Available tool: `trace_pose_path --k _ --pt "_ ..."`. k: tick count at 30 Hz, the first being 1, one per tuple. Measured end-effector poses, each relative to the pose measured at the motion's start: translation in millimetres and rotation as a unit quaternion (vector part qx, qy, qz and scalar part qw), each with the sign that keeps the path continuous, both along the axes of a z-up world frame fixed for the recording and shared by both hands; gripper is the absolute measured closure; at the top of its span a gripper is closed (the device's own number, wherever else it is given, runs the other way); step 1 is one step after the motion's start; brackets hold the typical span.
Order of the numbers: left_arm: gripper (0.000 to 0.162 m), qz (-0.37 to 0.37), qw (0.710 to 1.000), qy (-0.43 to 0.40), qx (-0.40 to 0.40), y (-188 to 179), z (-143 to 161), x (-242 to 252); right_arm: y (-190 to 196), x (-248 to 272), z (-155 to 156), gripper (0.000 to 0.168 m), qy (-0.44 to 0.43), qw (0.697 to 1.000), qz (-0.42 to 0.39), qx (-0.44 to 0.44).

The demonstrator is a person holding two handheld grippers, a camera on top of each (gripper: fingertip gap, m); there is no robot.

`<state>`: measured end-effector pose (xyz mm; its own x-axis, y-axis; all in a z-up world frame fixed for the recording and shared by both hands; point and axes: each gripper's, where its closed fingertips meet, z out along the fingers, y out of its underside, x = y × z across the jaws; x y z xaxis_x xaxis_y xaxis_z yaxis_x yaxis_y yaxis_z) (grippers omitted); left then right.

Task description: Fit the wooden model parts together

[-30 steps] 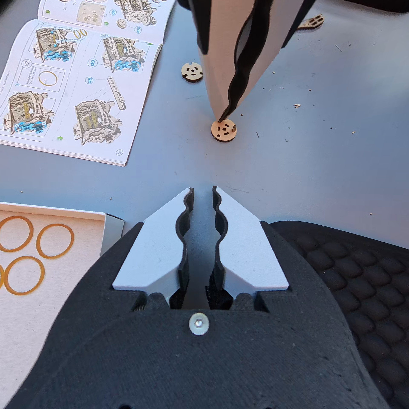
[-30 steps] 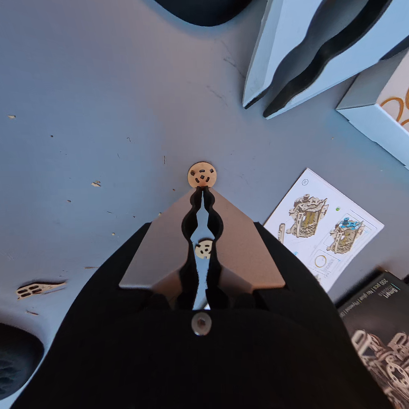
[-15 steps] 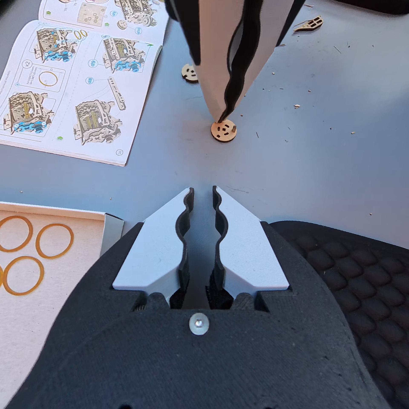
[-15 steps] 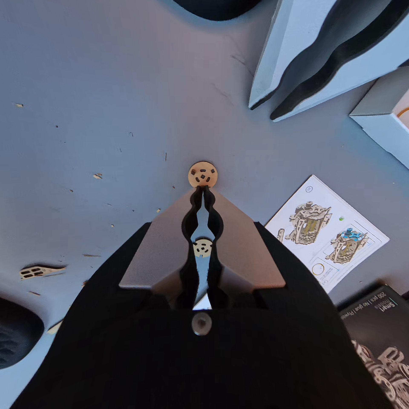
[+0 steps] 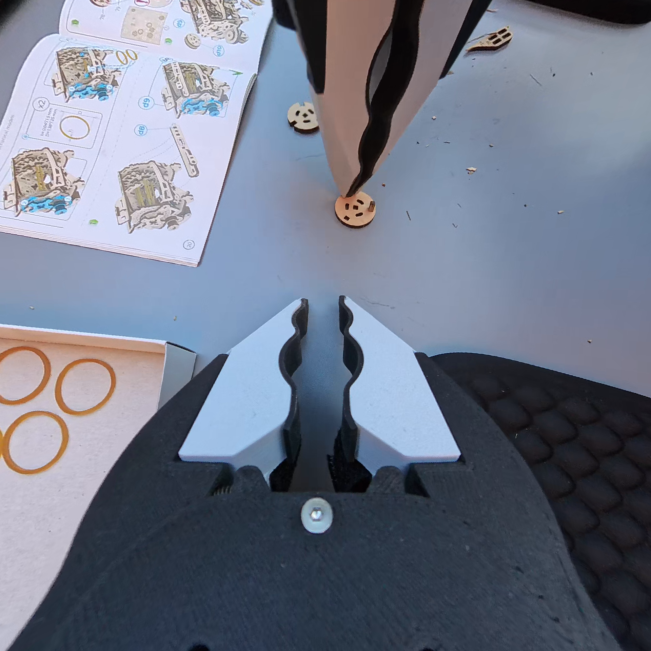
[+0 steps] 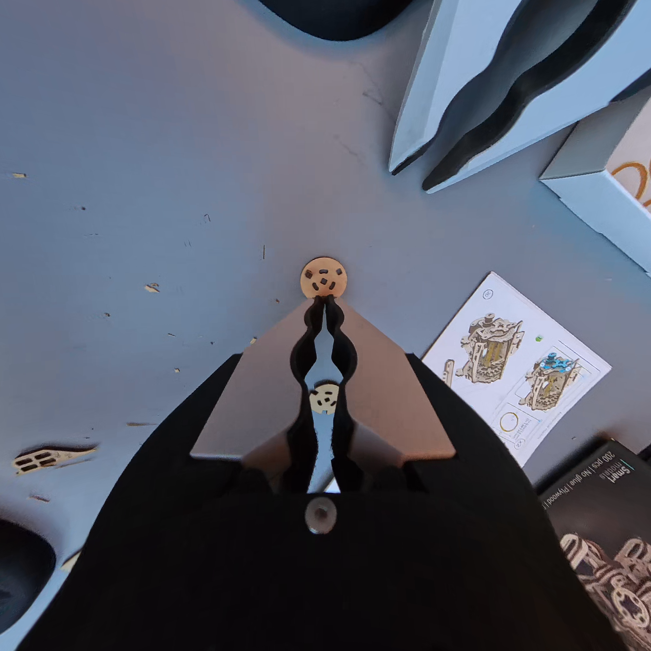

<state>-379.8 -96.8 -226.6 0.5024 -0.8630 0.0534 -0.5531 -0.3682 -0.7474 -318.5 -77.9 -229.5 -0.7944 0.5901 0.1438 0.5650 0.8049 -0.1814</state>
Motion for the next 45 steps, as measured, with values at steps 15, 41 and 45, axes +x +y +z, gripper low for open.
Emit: trace_pose_path --k 15,41,45 --pt "0.145 -0.001 1.0 -0.002 0.0 -0.1 0.1 0.7 -0.7 -0.3 0.0 0.167 0.01 0.998 -0.029 -0.062" --pt "0.145 -0.001 1.0 0.0 -0.002 -1.1 0.0 -0.1 -2.0 -0.5 7.5 0.159 0.019 0.999 -0.022 -0.037" --pt "0.146 0.0 1.0 -0.002 -0.003 -0.9 0.1 -0.1 -2.3 -1.6 5.7 0.159 0.019 0.999 -0.021 -0.038"
